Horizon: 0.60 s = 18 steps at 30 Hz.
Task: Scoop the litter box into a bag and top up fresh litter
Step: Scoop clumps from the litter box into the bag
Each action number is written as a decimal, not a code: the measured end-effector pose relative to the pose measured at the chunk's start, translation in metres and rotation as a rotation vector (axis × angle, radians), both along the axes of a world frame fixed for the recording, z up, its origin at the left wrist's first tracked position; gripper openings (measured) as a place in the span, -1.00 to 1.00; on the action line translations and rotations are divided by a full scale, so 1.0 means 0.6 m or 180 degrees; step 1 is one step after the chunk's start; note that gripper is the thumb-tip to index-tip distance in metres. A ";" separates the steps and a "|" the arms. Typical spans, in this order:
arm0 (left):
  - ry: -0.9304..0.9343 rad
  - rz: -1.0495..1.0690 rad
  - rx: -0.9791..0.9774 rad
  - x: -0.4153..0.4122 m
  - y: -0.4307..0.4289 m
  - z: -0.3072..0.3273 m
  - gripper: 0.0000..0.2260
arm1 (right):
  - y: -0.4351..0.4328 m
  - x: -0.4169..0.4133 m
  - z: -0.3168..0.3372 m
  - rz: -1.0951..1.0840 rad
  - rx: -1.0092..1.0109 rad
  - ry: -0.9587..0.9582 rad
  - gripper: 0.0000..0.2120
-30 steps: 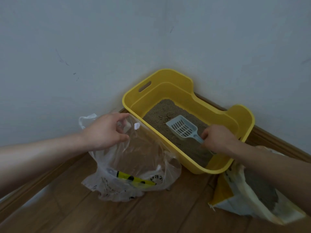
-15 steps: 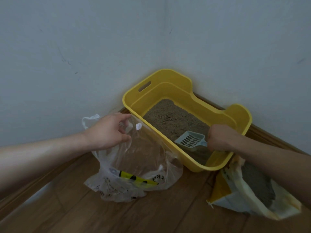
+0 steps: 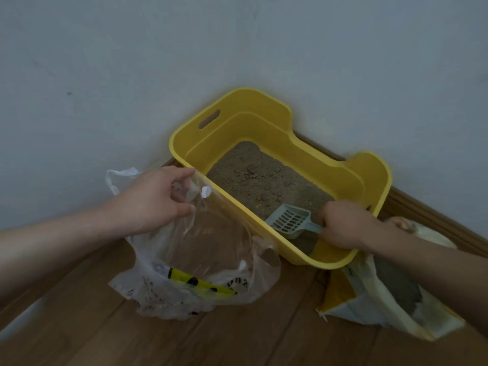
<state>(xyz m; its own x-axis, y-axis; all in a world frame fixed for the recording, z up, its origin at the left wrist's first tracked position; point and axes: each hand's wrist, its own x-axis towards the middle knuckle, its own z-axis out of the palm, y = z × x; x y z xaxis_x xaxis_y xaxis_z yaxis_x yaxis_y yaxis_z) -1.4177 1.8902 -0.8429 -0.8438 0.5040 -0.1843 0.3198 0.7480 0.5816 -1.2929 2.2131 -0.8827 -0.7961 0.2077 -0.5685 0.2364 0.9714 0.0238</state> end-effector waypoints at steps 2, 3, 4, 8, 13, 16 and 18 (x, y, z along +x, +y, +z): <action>-0.0028 -0.0047 0.0054 -0.009 0.010 -0.004 -0.37 | -0.002 -0.001 0.002 -0.0120 0.0002 -0.0046 -0.79; -0.0051 -0.0073 0.0089 -0.012 0.014 -0.006 -0.37 | -0.001 -0.002 0.002 -0.0168 -0.0008 -0.0058 -0.82; -0.0076 -0.0104 0.0118 -0.015 0.016 -0.007 -0.37 | -0.001 -0.004 0.003 -0.0206 -0.0046 -0.0061 -0.85; -0.0066 -0.0270 0.0019 -0.023 0.020 -0.008 -0.37 | 0.009 -0.008 0.000 -0.0382 -0.0236 -0.0010 -0.81; 0.0129 -0.0539 -0.0305 -0.032 0.018 0.011 -0.43 | 0.013 -0.012 -0.001 -0.0424 -0.0275 0.0096 -0.78; 0.0202 -0.0718 -0.0489 -0.041 0.018 0.024 -0.59 | 0.008 -0.012 0.007 -0.0408 -0.0242 0.0036 -0.83; 0.0191 -0.0723 -0.0547 -0.048 0.020 0.028 -0.61 | 0.008 -0.013 0.013 -0.0410 -0.0182 0.0086 -0.86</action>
